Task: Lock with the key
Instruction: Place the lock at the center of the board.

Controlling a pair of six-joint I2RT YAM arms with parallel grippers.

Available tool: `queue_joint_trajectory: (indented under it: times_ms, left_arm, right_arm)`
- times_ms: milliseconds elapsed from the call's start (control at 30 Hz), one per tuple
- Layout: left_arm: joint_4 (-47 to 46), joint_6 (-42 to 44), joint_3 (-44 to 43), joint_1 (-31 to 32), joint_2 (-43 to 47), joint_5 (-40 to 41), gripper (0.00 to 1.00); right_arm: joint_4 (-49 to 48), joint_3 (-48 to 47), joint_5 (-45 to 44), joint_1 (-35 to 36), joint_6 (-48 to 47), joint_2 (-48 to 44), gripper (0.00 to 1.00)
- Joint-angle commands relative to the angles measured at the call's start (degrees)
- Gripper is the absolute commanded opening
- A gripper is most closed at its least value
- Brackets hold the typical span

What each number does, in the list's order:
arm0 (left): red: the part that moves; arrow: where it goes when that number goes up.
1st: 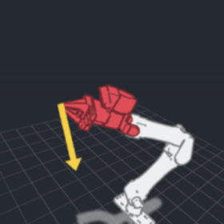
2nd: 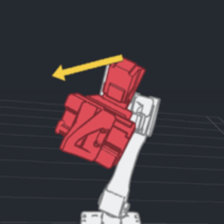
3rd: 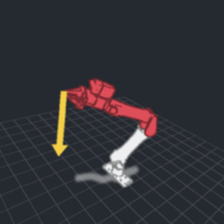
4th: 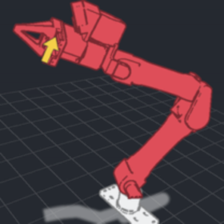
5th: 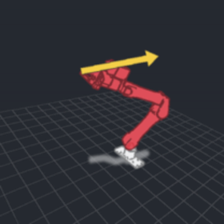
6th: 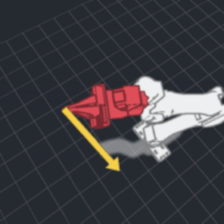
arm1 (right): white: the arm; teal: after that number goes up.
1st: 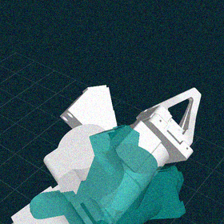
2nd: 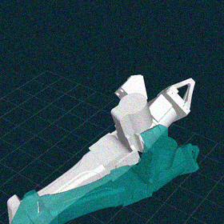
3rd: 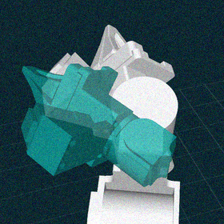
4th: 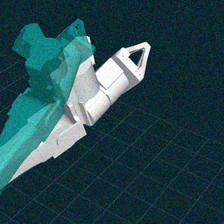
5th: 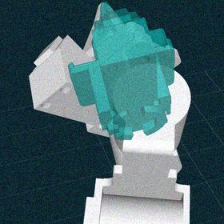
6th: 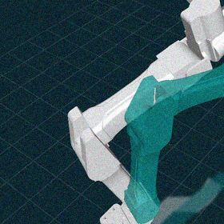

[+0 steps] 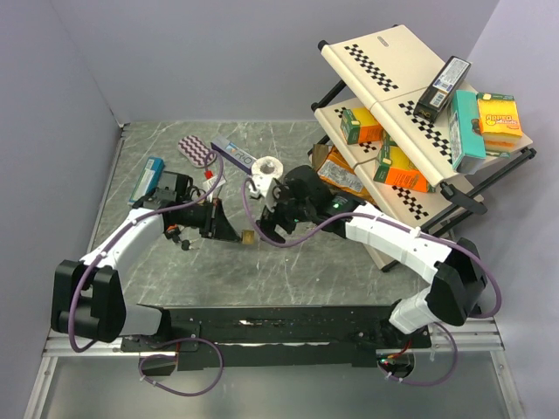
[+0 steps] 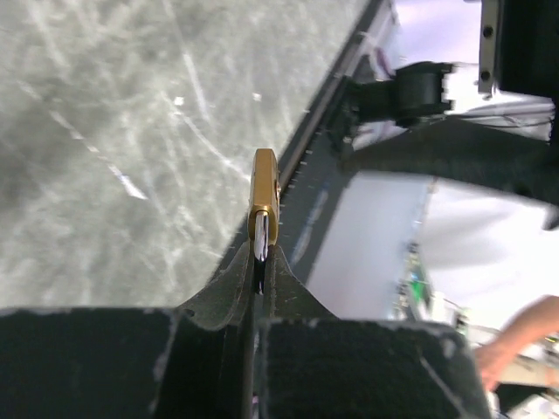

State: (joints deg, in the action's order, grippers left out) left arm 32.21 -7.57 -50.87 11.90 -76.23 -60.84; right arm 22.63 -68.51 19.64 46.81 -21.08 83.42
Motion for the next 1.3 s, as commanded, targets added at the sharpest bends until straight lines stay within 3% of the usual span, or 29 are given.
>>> queue_joint_trajectory:
  times_ms: [0, 533, 1033, 1267]
  left_arm:
    - [2.1, -0.3, -3.5, 0.0, -1.6, -7.6, 0.01]
    - [-2.2, -4.5, -0.6, -0.1, 0.4, -9.2, 0.01]
    - [-4.3, -6.5, 0.7, -0.1, 2.0, -9.4, 0.01]
    - [-3.5, -5.9, 0.2, -0.1, 1.7, -9.3, 0.01]
  right_arm:
    - [0.1, -5.5, 3.1, 4.0, -4.2, 1.7, 0.98]
    - [-4.3, -4.6, 0.8, 6.9, -12.1, 5.4, 0.85]
    - [-4.1, -4.1, 1.6, 8.6, -13.1, 6.1, 0.69]
    - [-4.8, -3.3, 0.1, 8.7, -13.2, 6.0, 0.46]
